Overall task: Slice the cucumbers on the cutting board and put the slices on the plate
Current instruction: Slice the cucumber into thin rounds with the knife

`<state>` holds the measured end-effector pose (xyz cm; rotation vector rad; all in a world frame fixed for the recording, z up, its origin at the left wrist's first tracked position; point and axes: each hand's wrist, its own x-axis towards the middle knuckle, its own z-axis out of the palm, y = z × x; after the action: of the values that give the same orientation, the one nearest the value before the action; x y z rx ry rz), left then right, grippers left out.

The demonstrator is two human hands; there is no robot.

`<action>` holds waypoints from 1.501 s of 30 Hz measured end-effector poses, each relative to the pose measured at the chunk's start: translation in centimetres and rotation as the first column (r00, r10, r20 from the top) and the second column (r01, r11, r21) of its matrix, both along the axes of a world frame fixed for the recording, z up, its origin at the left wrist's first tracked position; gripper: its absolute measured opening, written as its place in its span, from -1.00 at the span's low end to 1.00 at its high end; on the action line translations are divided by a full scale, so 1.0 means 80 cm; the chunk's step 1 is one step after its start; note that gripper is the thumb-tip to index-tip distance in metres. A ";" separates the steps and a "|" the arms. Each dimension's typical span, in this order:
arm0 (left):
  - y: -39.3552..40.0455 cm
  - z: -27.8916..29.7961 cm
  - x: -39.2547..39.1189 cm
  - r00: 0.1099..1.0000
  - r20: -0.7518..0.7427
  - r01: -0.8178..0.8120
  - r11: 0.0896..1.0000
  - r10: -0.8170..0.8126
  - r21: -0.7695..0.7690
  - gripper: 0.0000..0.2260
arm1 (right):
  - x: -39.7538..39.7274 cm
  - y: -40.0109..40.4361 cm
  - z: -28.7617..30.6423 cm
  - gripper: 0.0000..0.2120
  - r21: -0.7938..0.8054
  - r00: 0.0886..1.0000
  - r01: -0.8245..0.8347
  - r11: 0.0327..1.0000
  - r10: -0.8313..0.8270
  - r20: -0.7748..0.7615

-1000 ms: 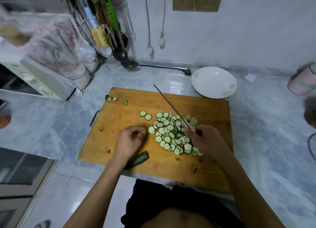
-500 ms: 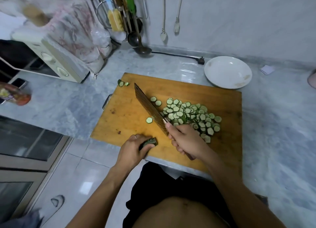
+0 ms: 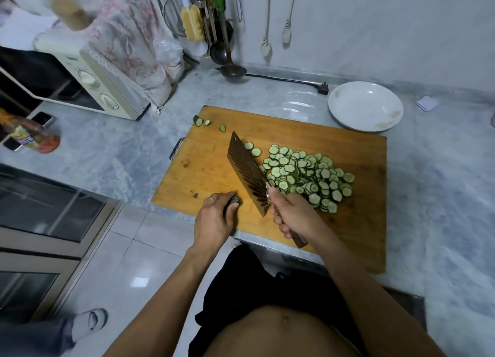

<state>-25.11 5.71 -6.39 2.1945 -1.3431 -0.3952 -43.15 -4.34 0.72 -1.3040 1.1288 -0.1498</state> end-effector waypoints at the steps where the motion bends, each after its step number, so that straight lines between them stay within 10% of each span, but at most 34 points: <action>1: 0.000 -0.001 -0.001 1.000 -0.006 0.015 1.000 -0.015 0.009 -0.66 | -0.005 -0.002 0.000 -0.48 -0.011 1.000 0.026 1.000 -0.026 -0.013; 8: -0.015 0.010 0.004 0.999 0.002 0.040 0.998 -0.040 -0.049 -0.64 | -0.034 -0.002 -0.004 -0.46 -0.060 0.990 0.135 0.989 -0.136 -0.019; 21: -0.037 -0.016 -0.001 0.999 -0.028 -0.041 0.978 0.036 -0.204 -0.75 | -0.017 0.036 0.022 -0.45 -0.423 0.970 -0.243 0.873 0.205 -0.134; 45: -0.041 -0.022 -0.004 0.990 -0.122 -0.111 0.939 0.074 -0.327 -0.81 | -0.017 0.039 0.025 -0.50 -0.404 0.936 -0.330 0.853 0.243 -0.253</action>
<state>-25.41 2.44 -8.13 1.9176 -1.1492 -0.2277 -44.53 -1.20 2.72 -1.9177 1.0805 -0.0565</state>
